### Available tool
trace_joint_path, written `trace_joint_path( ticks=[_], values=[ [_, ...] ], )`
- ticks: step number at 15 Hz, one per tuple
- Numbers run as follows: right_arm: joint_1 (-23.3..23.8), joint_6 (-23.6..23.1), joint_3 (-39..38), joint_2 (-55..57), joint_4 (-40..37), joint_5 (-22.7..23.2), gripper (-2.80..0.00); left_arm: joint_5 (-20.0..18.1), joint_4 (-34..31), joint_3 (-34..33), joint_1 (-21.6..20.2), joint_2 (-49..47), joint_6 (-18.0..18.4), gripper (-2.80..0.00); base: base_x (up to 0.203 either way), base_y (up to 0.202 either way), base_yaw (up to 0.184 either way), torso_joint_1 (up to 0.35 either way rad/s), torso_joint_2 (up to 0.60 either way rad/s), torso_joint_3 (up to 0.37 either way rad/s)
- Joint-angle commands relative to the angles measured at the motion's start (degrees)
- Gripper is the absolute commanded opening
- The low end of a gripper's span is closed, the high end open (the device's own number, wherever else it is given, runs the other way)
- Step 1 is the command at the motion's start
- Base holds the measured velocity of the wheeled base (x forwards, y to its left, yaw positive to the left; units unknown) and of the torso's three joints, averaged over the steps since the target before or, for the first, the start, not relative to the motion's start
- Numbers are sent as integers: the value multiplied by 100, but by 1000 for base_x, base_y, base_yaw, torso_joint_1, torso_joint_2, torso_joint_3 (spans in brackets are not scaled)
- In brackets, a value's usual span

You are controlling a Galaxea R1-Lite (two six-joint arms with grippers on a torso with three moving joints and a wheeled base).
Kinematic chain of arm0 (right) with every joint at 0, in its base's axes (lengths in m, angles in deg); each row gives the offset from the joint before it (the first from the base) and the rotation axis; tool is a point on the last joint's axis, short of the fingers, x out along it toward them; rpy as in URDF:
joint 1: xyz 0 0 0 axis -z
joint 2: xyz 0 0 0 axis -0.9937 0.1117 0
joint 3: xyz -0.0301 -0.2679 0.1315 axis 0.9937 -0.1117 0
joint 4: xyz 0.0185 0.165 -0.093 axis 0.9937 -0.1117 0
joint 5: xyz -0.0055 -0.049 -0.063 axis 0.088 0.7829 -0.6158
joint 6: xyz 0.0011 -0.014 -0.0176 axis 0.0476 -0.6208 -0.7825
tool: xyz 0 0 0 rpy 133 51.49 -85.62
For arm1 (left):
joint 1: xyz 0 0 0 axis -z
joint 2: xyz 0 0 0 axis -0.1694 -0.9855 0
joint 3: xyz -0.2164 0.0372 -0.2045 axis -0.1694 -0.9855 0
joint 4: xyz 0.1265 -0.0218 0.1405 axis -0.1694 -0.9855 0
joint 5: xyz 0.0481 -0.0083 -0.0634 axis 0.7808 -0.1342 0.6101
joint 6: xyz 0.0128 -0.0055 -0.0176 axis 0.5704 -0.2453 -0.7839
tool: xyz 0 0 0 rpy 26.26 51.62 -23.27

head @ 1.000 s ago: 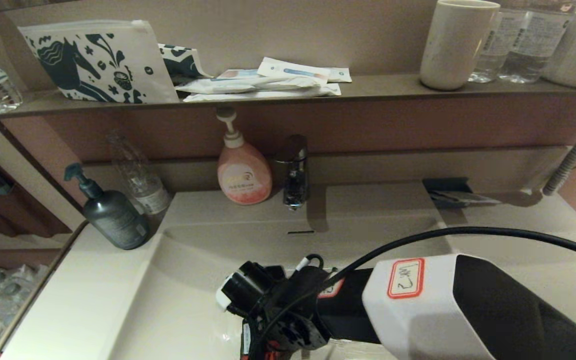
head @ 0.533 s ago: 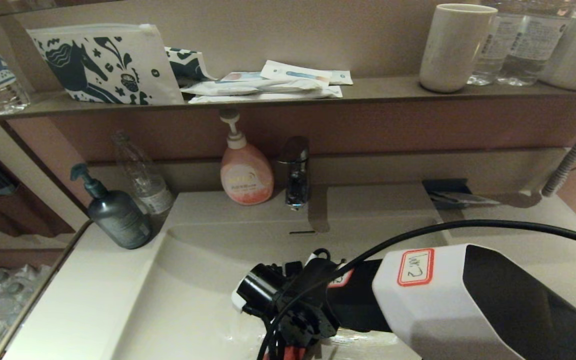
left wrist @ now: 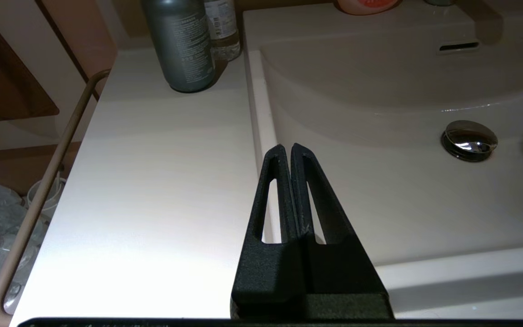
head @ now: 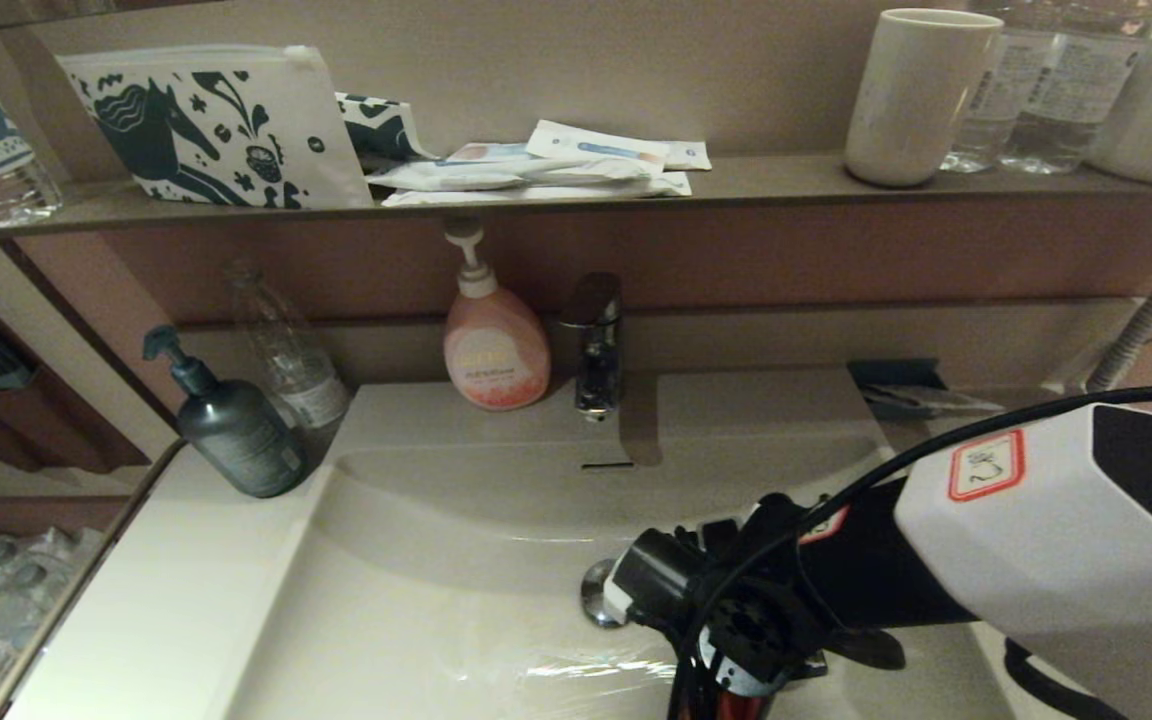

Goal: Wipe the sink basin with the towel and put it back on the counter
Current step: Wipe the sink

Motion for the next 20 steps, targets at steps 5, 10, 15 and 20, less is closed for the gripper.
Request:
trace_joint_path(
  ticks=[5, 10, 15, 20],
  values=[
    [158, 40, -1002, -1815, -54, 80, -280, 0, 1, 0, -2, -7, 2, -280, 0, 0, 0, 6, 4, 0],
    [155, 429, -1055, -3035, -770, 117, -280, 0, 1, 0, -2, -7, 2, -280, 0, 0, 0, 0, 0, 0],
    [289, 539, -944, -3990, -1398, 85, -280, -6, 1, 0, -2, -7, 2, -280, 0, 0, 0, 0, 0, 0],
    [467, 526, -512, -4580, -1841, 55, -280, 0, 1, 0, -2, -7, 2, -280, 0, 0, 0, 0, 0, 0]
  ],
)
